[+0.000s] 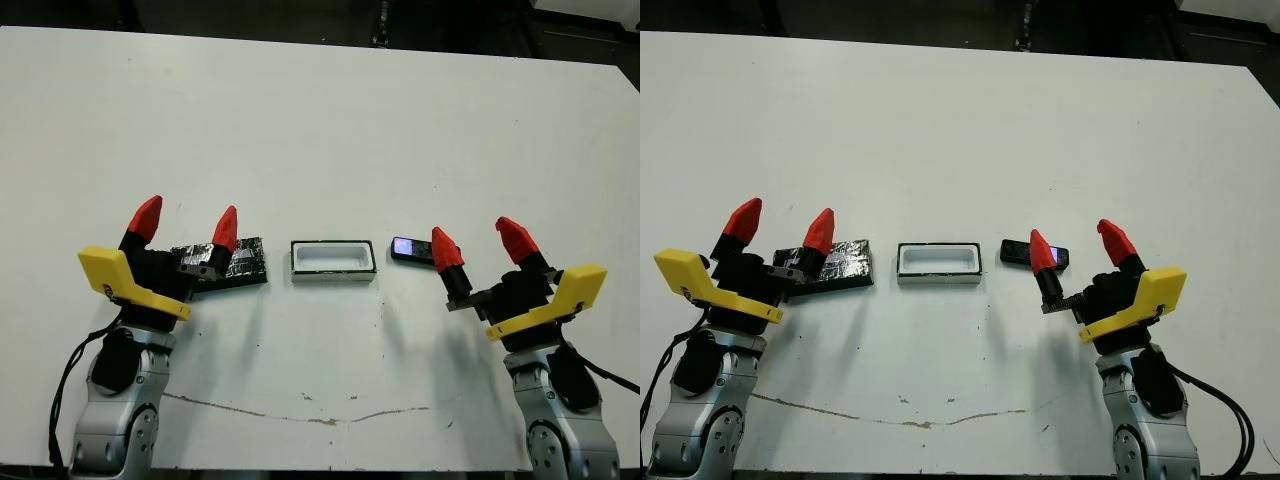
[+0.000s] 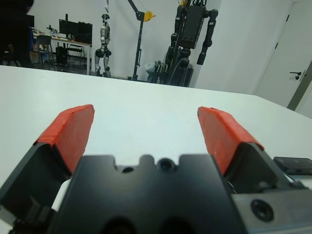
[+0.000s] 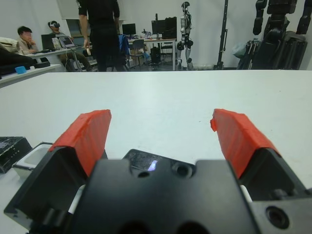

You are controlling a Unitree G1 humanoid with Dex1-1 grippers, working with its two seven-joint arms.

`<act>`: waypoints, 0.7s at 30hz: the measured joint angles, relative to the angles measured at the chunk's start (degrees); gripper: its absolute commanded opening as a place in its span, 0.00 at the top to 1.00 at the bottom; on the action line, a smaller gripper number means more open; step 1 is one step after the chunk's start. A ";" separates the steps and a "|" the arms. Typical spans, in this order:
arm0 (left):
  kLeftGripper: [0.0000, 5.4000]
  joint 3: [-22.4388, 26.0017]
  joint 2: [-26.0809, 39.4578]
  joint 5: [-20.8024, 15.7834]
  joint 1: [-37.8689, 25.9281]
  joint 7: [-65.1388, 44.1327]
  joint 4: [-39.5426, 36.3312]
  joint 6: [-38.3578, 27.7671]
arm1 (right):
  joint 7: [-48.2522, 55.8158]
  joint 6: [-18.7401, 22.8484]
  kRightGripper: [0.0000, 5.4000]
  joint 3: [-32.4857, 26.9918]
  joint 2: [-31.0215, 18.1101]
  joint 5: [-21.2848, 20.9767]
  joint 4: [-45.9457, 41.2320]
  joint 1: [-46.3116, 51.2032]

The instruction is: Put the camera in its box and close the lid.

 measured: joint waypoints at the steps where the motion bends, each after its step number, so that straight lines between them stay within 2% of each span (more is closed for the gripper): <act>1: 0.00 -0.01 0.00 0.00 0.00 0.00 0.02 0.00 | 0.00 0.00 0.00 0.04 0.00 0.00 0.00 0.01; 14: 0.00 -0.59 -0.10 0.78 0.04 0.17 0.05 -0.01 | 1.32 0.05 0.00 0.43 -1.35 -0.73 0.03 0.28; 18: 0.00 -0.59 -0.13 0.91 0.03 0.16 0.29 -0.02 | 4.53 1.02 0.00 -1.49 -5.60 0.25 1.38 -2.61; 21: 0.00 -0.62 -0.17 1.05 0.05 0.17 0.29 -0.04 | 9.29 2.24 0.00 -3.52 -10.91 1.66 3.55 -7.55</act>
